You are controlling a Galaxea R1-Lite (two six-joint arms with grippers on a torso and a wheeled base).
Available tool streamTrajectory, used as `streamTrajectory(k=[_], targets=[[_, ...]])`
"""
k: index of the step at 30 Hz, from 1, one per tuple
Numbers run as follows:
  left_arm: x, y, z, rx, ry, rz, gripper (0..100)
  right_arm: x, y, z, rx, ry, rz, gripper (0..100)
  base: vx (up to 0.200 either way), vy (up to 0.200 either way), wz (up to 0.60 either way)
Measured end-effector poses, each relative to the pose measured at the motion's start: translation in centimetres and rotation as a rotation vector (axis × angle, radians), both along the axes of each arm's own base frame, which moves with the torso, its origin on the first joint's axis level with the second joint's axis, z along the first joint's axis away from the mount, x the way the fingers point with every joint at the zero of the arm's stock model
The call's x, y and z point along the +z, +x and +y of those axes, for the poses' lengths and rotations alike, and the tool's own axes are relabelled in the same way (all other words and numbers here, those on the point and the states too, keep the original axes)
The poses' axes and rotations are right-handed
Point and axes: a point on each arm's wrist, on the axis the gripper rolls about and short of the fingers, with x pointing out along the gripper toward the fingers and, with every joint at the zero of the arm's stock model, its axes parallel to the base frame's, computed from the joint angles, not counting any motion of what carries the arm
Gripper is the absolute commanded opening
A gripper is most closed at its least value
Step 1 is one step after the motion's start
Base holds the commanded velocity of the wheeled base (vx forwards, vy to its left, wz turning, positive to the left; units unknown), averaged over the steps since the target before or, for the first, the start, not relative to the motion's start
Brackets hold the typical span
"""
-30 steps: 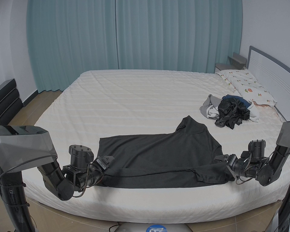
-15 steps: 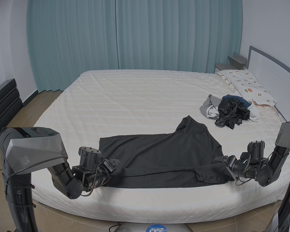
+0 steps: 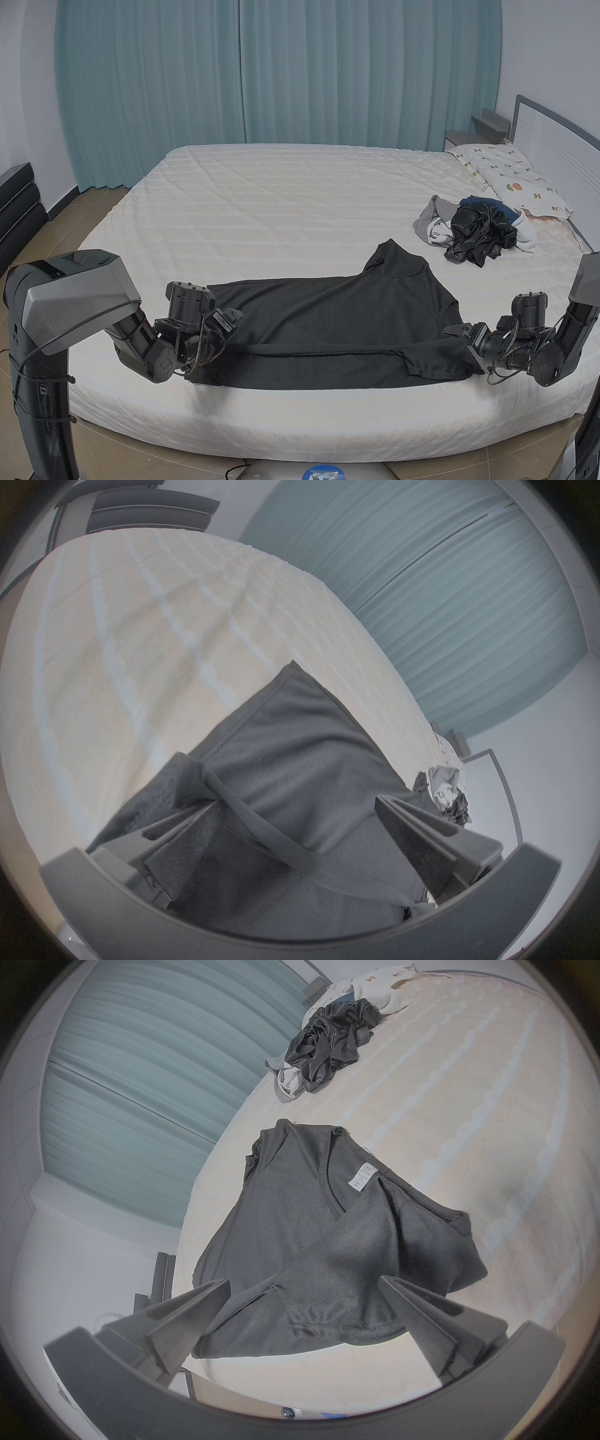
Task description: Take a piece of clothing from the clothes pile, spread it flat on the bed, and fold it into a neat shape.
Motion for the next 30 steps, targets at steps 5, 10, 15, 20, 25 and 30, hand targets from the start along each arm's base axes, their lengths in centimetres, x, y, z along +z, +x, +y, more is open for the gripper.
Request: streamTrajectory(k=[5,10,15,20,25,30], targets=[[0.3,0.8,0.6,0.02,-0.011,-0.016,100,-0.1,0.1,0.0,0.002,-0.001,-0.012,100,0.0,0.0,0.0],[0.5,1.1,0.7,0.025,-0.019,-0.026,100,-0.2,0.1,0.1,0.002,0.0,-0.023,100,0.0,0.0,0.0],[0.7,1.6,1.1,0.041,-0.021,-0.041,100,-0.2,0.2,0.1,0.001,0.001,-0.05,100,0.0,0.0,0.0],[0.7,2.1,2.2,0.073,-0.024,-0.05,100,-0.2,0.2,0.1,0.001,0.002,-0.061,100,0.0,0.0,0.0],[0.5,2.2,3.2,0.108,-0.05,-0.037,100,-0.2,0.2,0.0,-0.004,0.001,-0.065,100,0.0,0.0,0.0],[0.7,1.8,4.9,0.12,-0.091,-0.015,100,0.4,0.3,-0.4,-0.018,-0.006,-0.105,100,0.0,0.0,0.0]])
